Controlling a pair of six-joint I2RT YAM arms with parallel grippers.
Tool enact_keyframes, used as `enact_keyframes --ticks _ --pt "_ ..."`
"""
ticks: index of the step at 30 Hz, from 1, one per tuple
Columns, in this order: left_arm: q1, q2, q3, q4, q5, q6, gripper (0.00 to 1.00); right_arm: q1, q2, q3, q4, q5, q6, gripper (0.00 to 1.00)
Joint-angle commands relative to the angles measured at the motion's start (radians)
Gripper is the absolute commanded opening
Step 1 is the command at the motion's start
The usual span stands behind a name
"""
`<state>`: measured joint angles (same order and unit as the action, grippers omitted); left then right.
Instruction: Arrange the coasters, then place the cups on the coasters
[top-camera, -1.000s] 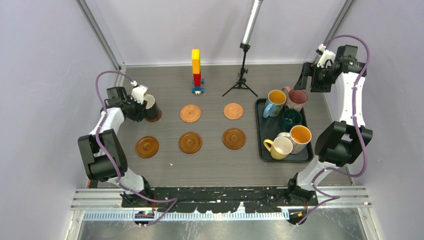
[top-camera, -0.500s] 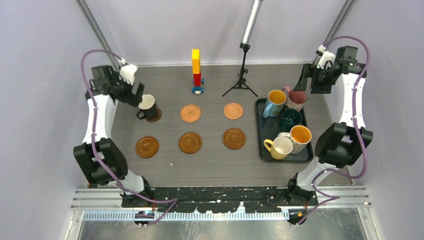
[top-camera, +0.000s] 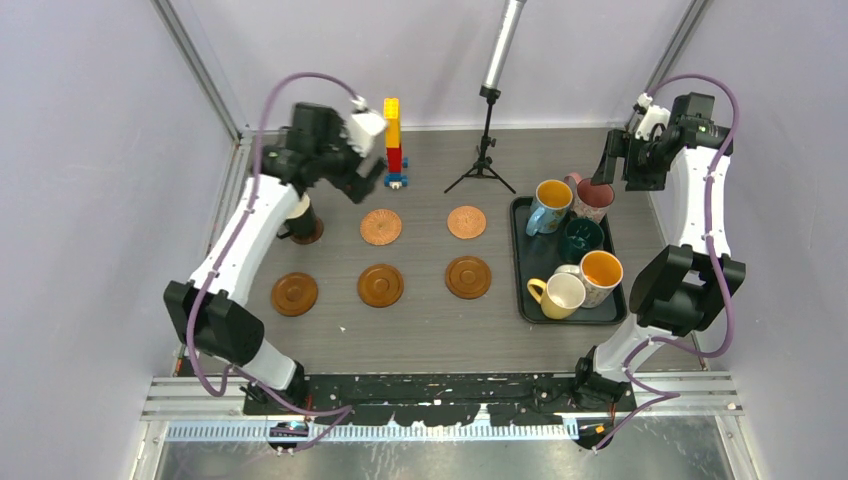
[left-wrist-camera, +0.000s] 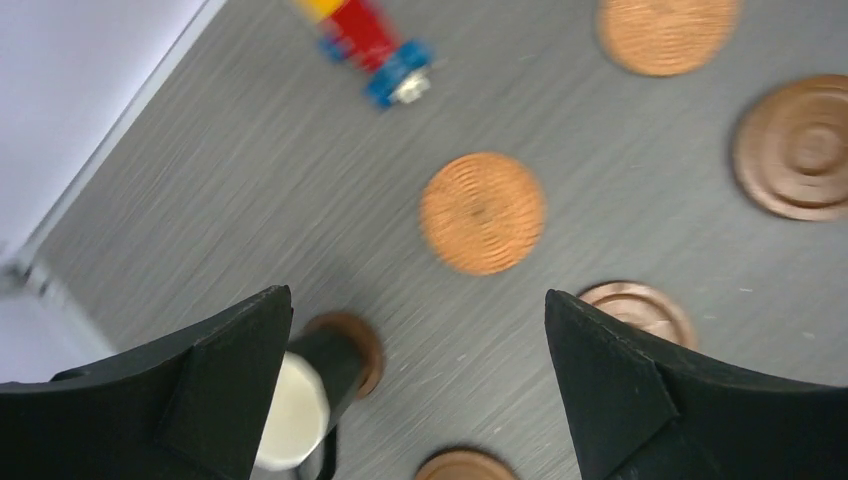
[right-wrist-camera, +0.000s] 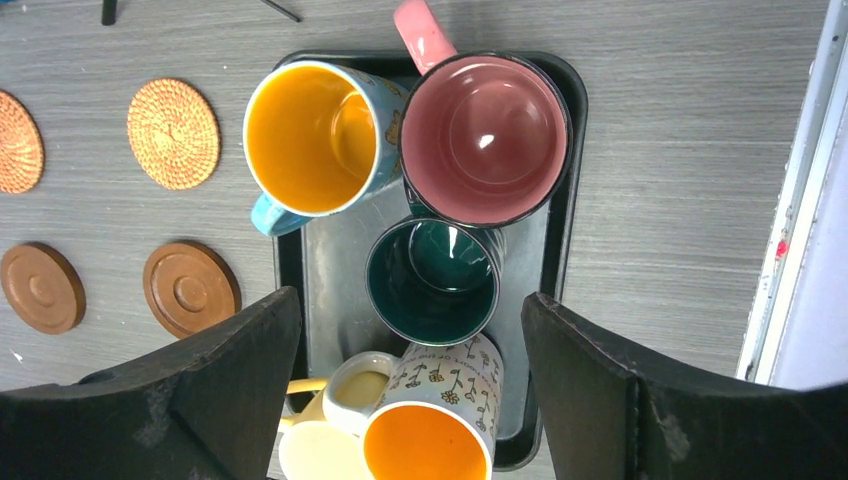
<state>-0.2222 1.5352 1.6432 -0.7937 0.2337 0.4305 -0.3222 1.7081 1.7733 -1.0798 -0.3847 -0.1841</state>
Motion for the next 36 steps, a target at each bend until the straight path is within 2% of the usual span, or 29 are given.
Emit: enact_keyframes --ticks 1,4,9,14,19,23,36 --pt "-0.248 0.01 0.001 0.041 -0.057 -0.039 1.0 0.003 -0.037 0.014 -0.036 0.046 -0.036 0.85" --pt "-0.413 0.051 -0.026 0.055 0.04 -0.003 1.0 -0.005 -0.035 0.011 -0.048 0.048 -0.043 0.86" --pt "-0.61 0.193 0.001 0.092 0.252 -0.007 0.99 -0.027 -0.035 0.013 -0.055 0.027 -0.03 0.86" --pt "-0.754 0.356 0.078 0.173 0.286 0.035 0.93 -0.049 -0.044 0.001 -0.064 0.003 -0.028 0.85" --pt "-0.796 0.522 0.238 0.207 0.275 0.034 0.85 -0.057 -0.06 -0.029 -0.067 -0.023 -0.025 0.85" --pt "-0.807 0.63 0.341 0.194 0.259 0.043 0.82 -0.06 -0.064 -0.038 -0.072 -0.039 -0.022 0.85" --pt "-0.879 0.77 0.47 0.153 0.232 0.15 0.75 -0.082 -0.069 -0.047 -0.075 -0.063 -0.03 0.85"
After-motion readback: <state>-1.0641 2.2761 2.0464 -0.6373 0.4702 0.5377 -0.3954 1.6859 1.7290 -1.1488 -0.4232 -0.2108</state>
